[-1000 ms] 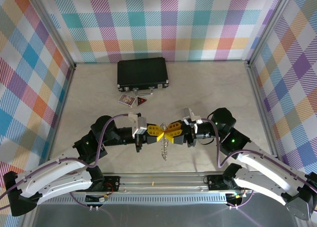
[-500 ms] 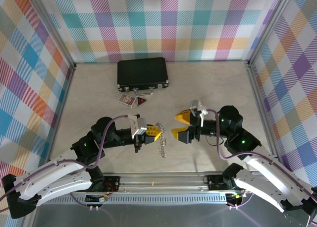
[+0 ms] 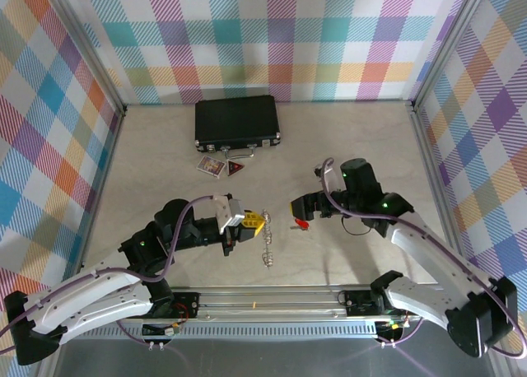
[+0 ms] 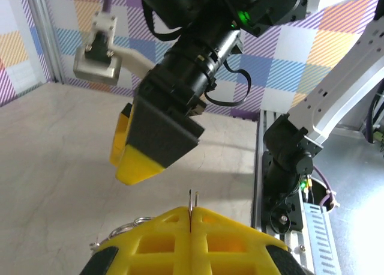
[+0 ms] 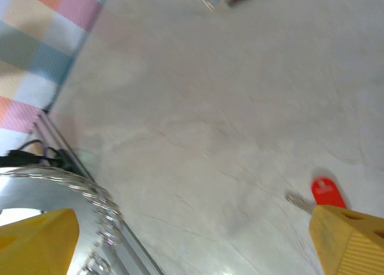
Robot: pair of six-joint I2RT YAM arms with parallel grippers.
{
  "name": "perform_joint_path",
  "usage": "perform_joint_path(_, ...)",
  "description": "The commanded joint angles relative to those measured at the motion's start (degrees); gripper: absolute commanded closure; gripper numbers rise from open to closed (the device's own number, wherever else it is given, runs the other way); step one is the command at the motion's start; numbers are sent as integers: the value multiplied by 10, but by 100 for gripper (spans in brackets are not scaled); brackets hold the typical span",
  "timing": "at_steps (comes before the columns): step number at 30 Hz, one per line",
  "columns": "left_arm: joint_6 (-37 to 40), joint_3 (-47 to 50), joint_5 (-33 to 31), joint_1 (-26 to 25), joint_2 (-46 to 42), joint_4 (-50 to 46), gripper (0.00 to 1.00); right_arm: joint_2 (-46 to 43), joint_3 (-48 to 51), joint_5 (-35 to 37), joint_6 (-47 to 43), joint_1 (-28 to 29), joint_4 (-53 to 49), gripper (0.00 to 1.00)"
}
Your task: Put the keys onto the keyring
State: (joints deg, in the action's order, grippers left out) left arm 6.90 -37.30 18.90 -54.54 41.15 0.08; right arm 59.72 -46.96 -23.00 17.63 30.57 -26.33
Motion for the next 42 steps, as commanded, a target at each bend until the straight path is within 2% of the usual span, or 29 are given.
perform_joint_path(1, 0, 10, -17, 5, -14, 29, 100, 41, -21, 26, 15, -5, -65, 4)
perform_joint_path(4, -3, 20, -26, 6, -8, 38, 100, 89, -20, 36, 20, -9, -79, 7)
perform_joint_path(8, -4, 28, -36, 8, 2, 48, 100, 151, -25, 42, 20, -10, -89, 17)
perform_joint_path(10, -3, 31, -37, 9, 6, 52, 100, 168, -27, 43, 22, -12, -90, 23)
perform_joint_path(19, -15, 46, -19, 27, 26, 85, 100, 226, -8, 61, 34, -35, -90, 35)
perform_joint_path(30, -35, 55, 19, 56, 41, 119, 100, 261, 39, -10, 55, -93, -2, 44)
perform_joint_path(42, -51, 60, 41, 69, 52, 141, 100, 300, 60, -46, 45, -98, 34, 55)
